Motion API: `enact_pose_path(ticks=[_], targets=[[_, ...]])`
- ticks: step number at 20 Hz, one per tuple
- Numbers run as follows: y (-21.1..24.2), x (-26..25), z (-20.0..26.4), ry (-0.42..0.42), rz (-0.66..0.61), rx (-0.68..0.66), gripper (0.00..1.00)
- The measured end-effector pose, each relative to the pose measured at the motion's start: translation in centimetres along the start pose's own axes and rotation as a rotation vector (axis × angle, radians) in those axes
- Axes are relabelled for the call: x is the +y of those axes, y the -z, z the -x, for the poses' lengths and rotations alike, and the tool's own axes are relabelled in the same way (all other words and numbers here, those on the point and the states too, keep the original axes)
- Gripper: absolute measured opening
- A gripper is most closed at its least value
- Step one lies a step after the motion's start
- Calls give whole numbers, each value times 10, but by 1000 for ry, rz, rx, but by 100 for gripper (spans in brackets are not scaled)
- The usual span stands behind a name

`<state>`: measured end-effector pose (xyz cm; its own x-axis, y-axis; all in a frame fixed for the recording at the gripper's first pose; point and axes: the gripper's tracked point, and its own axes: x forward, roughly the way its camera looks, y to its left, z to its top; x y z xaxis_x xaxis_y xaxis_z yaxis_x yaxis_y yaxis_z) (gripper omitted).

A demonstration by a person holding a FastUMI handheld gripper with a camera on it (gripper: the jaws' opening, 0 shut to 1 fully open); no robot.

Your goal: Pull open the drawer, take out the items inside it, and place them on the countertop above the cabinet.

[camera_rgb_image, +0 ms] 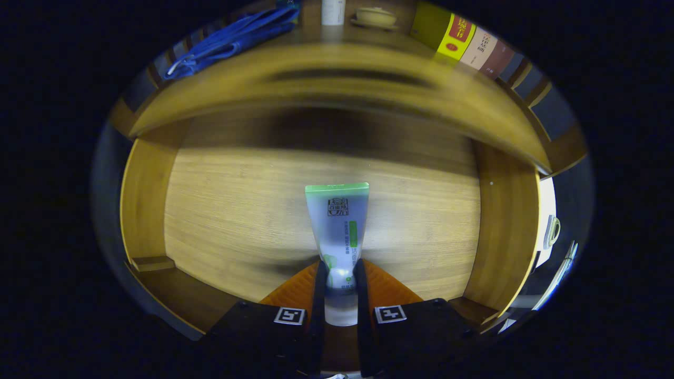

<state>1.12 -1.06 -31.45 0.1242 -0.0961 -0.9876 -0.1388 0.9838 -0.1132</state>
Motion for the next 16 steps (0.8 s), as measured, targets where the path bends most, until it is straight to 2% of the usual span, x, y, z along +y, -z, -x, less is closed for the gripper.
enact_pose_path(ticks=[2,3,5,8,11,16], targets=[[-31,4,28,-15,-17,-29,35],[7,6,17,-17,-26,-51,34],[-37,9,67,-17,-22,-84,34],[-57,11,97,-18,-8,-126,34],[-88,7,111,-11,-8,-170,34],[-149,11,111,-10,-28,-223,35]])
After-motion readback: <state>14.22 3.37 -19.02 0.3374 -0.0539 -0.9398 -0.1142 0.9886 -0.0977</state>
